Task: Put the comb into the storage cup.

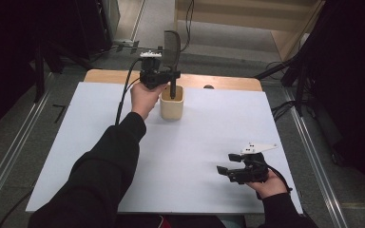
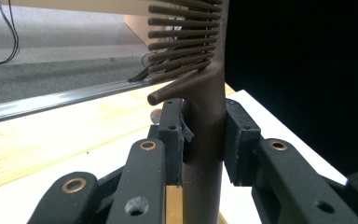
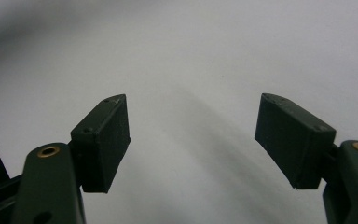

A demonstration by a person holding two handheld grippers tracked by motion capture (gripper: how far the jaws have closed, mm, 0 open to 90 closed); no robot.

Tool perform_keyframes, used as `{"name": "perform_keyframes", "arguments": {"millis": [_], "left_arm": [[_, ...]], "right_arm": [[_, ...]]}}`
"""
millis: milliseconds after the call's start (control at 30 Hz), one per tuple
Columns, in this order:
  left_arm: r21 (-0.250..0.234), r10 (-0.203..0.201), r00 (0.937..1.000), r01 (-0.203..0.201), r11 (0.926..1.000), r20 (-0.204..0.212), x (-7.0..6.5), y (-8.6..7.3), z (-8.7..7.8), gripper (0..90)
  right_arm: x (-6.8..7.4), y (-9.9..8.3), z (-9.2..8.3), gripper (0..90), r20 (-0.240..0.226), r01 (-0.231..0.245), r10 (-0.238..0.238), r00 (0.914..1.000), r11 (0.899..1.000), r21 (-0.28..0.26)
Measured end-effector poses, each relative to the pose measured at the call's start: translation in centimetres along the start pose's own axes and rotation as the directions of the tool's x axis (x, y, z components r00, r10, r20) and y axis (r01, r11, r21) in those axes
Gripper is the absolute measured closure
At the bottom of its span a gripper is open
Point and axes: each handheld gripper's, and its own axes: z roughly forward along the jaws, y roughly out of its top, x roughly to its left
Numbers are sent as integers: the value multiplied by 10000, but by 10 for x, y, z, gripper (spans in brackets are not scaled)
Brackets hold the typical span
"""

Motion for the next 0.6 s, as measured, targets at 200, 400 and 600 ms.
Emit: {"name": "perform_keyframes", "arguments": {"millis": [200, 400, 600], "left_arm": [[119, 101, 9999, -101, 9999, -2, 0, -4, 3, 725], [122, 127, 9999, -126, 9998, -62, 2, -11, 4, 725], [101, 169, 9999, -169, 9998, -28, 5, -17, 6, 725]], "right_arm": [[-1, 0, -1, 245, 57, -46, 47, 10000, 10000, -83], [0, 0, -1, 245, 34, -24, 24, 10000, 9999, -104], [0, 1, -2, 245, 21, -30, 30, 10000, 9999, -163]]}}
